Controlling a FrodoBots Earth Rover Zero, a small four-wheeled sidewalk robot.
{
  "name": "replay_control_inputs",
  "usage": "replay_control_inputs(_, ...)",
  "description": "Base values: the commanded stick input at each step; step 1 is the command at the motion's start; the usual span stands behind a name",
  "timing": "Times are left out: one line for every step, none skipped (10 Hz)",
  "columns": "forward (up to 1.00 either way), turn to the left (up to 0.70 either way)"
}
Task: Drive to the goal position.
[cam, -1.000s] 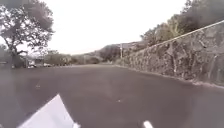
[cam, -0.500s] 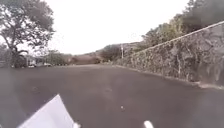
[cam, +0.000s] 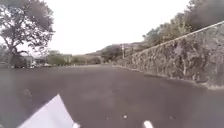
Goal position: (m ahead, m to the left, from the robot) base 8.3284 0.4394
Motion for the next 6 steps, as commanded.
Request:
replay_control_inputs(0.5,0.0)
replay_control_inputs(0.5,0.0)
replay_control_inputs(0.5,0.0)
replay_control_inputs(0.5,0.0)
replay_control_inputs(0.5,0.0)
replay_control_inputs(0.5,0.0)
